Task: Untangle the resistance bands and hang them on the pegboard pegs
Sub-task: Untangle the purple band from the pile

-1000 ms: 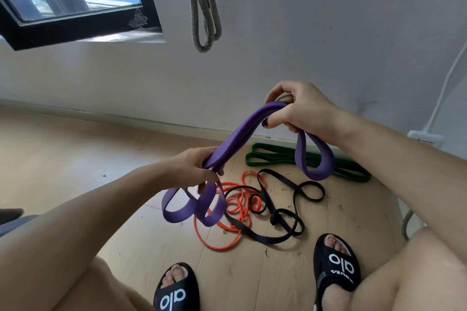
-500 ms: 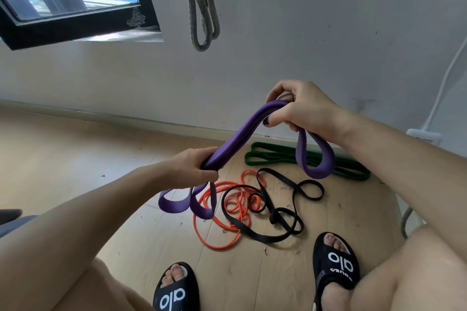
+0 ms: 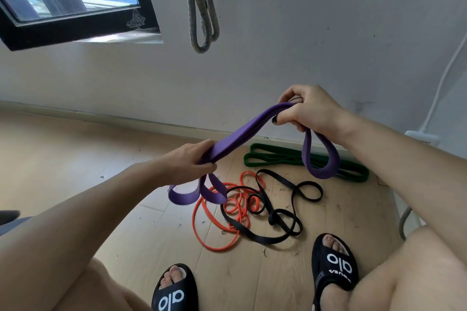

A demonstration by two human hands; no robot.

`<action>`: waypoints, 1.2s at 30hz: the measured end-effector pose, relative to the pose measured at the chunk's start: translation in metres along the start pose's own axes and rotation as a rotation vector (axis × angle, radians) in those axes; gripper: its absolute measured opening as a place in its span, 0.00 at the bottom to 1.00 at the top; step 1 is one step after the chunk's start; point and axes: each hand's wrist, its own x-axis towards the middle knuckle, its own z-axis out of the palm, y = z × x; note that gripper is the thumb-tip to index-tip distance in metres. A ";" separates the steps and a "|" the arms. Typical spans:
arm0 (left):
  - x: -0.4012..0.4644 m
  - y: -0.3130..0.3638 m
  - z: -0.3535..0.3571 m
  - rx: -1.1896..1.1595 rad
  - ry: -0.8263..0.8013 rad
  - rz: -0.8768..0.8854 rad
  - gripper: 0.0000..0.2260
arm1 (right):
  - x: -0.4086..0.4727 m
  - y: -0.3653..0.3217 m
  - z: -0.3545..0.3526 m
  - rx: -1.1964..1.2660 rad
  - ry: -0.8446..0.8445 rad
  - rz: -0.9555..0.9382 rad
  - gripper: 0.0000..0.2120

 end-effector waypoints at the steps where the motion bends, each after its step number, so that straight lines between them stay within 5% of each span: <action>1: -0.001 0.000 0.000 -0.015 0.003 0.015 0.05 | 0.000 0.002 -0.001 -0.016 -0.001 0.001 0.13; 10: 0.000 -0.006 -0.009 -0.197 0.171 0.003 0.06 | 0.008 0.025 -0.007 -0.228 -0.115 0.039 0.06; 17: 0.000 -0.020 -0.010 -0.246 0.100 0.030 0.08 | 0.011 0.049 -0.008 -0.453 -0.325 0.121 0.01; 24: 0.000 -0.034 -0.008 0.013 -0.053 -0.014 0.16 | 0.014 0.052 -0.002 -0.620 -0.364 0.105 0.05; 29: 0.001 -0.053 -0.007 0.349 -0.075 -0.001 0.14 | 0.011 0.063 0.013 -0.790 -0.450 0.093 0.06; 36: 0.025 -0.101 -0.012 0.392 -0.119 -0.047 0.06 | 0.050 0.079 0.029 -0.772 -0.531 0.100 0.08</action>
